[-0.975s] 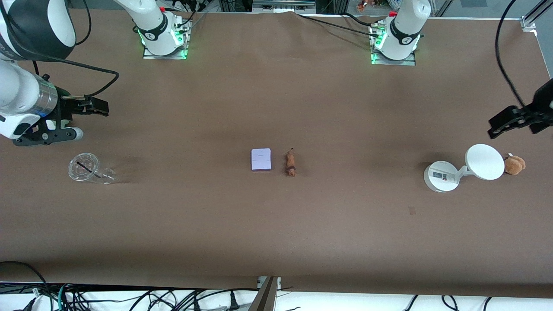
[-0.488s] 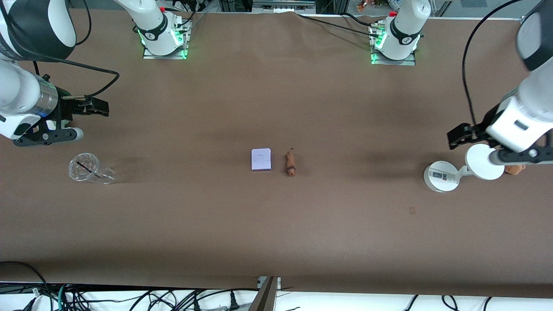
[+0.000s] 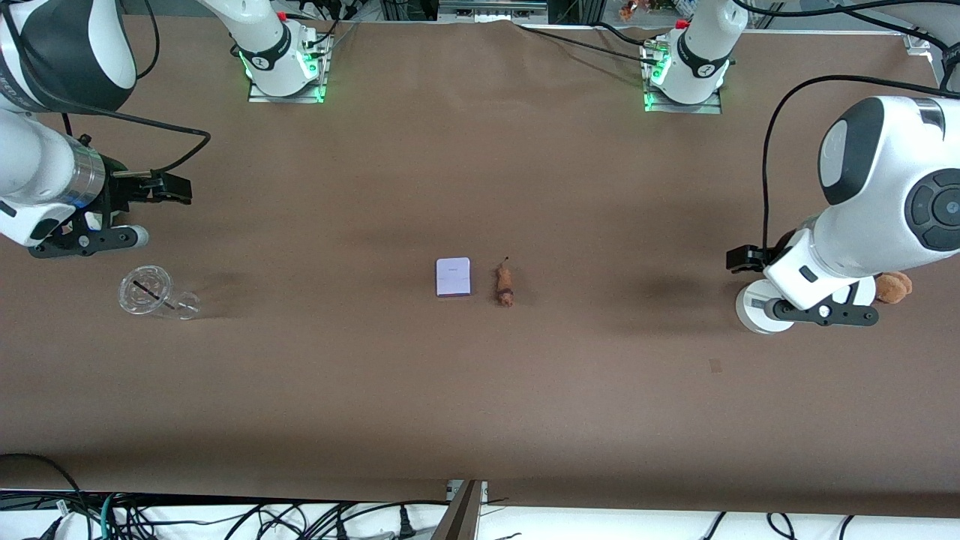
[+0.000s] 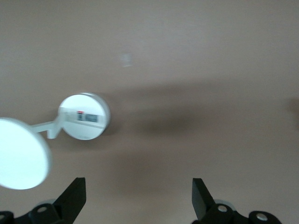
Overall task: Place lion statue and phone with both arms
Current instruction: 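Reach the left gripper across the table toward the brown lion statue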
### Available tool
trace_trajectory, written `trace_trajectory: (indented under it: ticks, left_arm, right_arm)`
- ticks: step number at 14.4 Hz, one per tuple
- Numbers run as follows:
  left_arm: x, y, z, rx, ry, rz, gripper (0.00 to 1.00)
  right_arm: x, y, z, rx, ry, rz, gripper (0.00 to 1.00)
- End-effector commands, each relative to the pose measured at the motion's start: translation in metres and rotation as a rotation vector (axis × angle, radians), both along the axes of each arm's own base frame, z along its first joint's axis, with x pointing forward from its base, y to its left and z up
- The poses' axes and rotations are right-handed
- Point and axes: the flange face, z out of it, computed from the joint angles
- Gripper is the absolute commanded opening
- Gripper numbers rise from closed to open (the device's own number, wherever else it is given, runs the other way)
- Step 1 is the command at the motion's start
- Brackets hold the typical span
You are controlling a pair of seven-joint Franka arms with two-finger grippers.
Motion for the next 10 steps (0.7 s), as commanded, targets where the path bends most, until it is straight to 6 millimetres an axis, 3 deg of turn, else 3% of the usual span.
trace_trajectory:
  ticks: [1,3,5,9,10]
  left_arm:
    - [0.003,-0.063,-0.03,-0.07,0.019,0.03,1.0]
    - [-0.002,-0.112,-0.047,-0.041,0.004,0.151,1.0]
    - [-0.006,-0.147,-0.065,-0.039,-0.003,0.196,1.0]
    - [-0.007,-0.205,-0.12,-0.113,0.013,0.311,1.0]
    - [-0.01,-0.225,-0.143,-0.109,0.0,0.307,1.0]
  right_arm:
    - [0.003,0.001,0.003,-0.008,-0.014,-0.017,1.0]
    - [0.003,0.005,0.002,-0.01,-0.013,-0.009,1.0]
    - [0.003,0.004,0.003,-0.01,-0.016,-0.011,1.0]
    - [0.003,0.002,0.003,-0.009,-0.015,-0.015,1.0]
    - [0.004,0.002,0.001,-0.01,-0.012,-0.015,1.0]
